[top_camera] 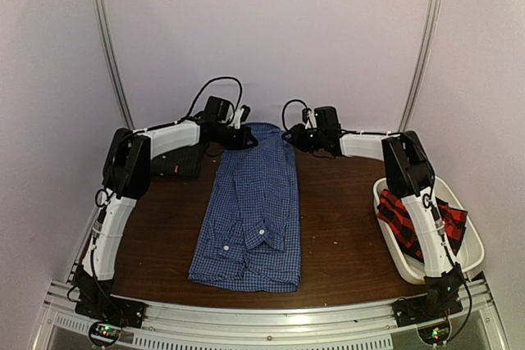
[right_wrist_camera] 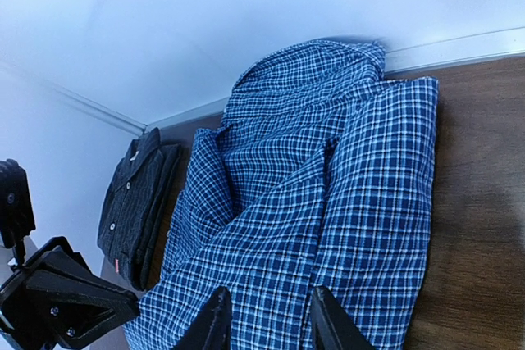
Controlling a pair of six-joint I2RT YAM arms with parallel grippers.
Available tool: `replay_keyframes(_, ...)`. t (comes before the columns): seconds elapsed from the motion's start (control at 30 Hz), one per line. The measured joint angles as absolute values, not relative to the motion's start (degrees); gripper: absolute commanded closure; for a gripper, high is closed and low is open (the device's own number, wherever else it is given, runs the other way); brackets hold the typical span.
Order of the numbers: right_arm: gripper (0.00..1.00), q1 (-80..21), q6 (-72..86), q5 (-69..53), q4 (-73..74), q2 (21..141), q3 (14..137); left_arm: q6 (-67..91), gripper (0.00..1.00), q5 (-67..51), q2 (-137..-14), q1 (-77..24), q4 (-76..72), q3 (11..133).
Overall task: Fold and stack the long sleeve shirts
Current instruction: Smooth out the sleeve of the rectangle-folded shirt.
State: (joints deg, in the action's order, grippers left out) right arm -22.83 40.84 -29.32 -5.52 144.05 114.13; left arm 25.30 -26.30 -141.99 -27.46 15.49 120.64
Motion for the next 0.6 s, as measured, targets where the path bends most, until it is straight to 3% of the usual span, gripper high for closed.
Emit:
replay_keyframes(0.3,0.7,-22.85,44.97,-31.92,-9.21,148.86,116.07,27.16,0.99,-25.3,-146.61,-26.46,18.22,124.55)
replay_keyframes(0.4,0.72,-22.85,45.69,-32.21,-9.23,151.04,117.89,27.42,0.95,-25.28,-148.44,-25.96,19.29,125.1)
replay_keyframes(0.6,0.74,-22.68,47.22,-32.12,-8.78,152.64,118.67,27.57,0.76,-24.88,-149.32,-25.52,21.54,125.4)
